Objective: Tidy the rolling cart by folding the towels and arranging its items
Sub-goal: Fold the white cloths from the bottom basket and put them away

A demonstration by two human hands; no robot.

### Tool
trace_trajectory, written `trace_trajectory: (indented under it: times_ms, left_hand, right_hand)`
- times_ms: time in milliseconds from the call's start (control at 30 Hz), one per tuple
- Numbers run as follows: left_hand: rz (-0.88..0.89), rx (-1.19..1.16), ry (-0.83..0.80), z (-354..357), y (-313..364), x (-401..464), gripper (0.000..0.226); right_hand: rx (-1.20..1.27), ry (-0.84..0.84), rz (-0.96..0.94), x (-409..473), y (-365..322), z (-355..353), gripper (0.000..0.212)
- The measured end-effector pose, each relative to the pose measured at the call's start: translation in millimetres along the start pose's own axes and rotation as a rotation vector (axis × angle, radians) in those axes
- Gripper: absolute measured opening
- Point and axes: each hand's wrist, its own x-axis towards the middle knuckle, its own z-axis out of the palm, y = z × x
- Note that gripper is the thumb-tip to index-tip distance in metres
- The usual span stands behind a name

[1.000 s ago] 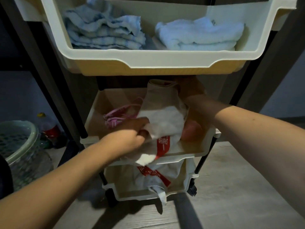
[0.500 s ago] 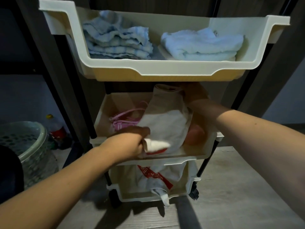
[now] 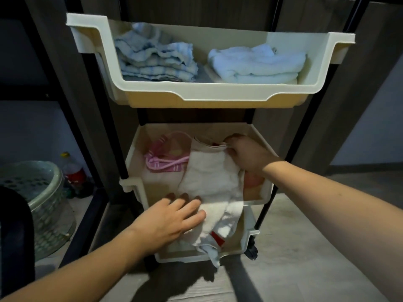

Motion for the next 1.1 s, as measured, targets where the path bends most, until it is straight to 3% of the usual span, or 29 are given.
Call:
trace_trajectory:
  times_ms: [133, 267, 300, 367, 433, 500, 633, 733, 800, 900, 1033, 1100]
  left_hand:
    - [-0.143, -0.239, 0.169, -2, -2, 1, 0.067]
    - [-0.611, -0.673, 0.449, -31, 12, 12, 0.05]
    - [-0.631, -0.718, 0.504, -37, 19, 16, 0.051]
    - [-0.471, -0.551, 0.479, -41, 37, 27, 0.052]
    - [-0.25, -0.243, 0.332, -24, 61, 39, 0.056]
    - [-0.136, -0.063, 0.203, 2, 74, 48, 0.067]
    - [0.001, 0.187, 0.135, 44, 65, 44, 0.101]
    - [-0.025, 0.23, 0.058, 54, 40, 36, 0.129]
    - [0.006, 0.141, 0.08, 54, 29, 42, 0.114]
    - [0.05, -0.018, 0.128, 32, 15, 50, 0.072]
    - [0.063, -0.161, 0.155, 9, 3, 29, 0.055]
    - [0.024, -0.282, 0.234, -7, 3, 19, 0.046]
  right_hand:
    - [-0.026, 0.025, -0.008, -8, -2, -1, 0.029]
    - [-0.014, 0.053, 0.004, -9, 4, -3, 0.03]
    - [-0.006, 0.06, 0.006, -8, 6, -4, 0.03]
    - [0.011, 0.08, 0.013, -5, 10, -5, 0.033]
    - [0.02, 0.108, 0.034, -1, 14, -6, 0.039]
    - [0.013, 0.122, 0.084, 2, 17, -8, 0.039]
    - [-0.008, 0.099, 0.14, 5, 20, -12, 0.038]
    - [0.034, 0.131, 0.129, 6, 20, -10, 0.04]
    - [0.033, 0.14, 0.112, 1, 17, -10, 0.048]
    - [-0.03, 0.113, 0.018, -15, 5, -16, 0.054]
    - [-0.234, 0.007, -0.074, -42, -9, -27, 0.011]
    - [-0.176, -0.019, -0.112, -54, -12, -34, 0.013]
